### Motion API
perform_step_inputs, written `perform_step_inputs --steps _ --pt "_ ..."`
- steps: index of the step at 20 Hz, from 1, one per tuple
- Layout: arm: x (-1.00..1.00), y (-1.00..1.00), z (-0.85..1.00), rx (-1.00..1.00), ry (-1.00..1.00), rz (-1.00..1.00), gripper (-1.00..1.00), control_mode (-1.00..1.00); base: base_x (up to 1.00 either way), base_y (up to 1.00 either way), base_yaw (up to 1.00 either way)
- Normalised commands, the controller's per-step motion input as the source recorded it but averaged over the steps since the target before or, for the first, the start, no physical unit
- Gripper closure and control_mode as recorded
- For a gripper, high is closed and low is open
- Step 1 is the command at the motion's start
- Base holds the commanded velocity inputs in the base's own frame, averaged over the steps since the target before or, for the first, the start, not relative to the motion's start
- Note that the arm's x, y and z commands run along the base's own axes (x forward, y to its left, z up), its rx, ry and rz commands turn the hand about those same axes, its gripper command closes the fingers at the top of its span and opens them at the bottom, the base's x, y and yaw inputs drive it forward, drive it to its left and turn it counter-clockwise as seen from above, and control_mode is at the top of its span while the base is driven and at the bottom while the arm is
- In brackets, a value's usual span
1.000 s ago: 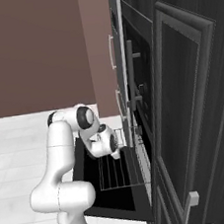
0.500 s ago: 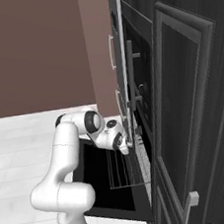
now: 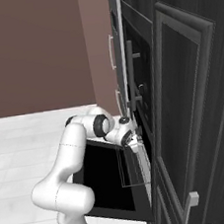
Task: Place the fish on the rack of the oven, and slide the rack back inside. Close the oven door.
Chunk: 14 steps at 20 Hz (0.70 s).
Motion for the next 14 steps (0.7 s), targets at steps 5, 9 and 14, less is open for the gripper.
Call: perform_step_inputs --steps 5,9,14 --pt "-0.03 0.77 -0.82 -0.01 -0.02 -0.01 -1.00 -1.00 0.00 0.00 0.00" --pt "-0.15 0.98 -0.69 -0.06 -0.01 -0.03 -1.00 -1.00 0.00 0.00 0.00" --pt "-0.42 0.99 -0.21 -0.13 -0.03 -0.06 -1.00 -1.00 0.00 0.00 0.00"
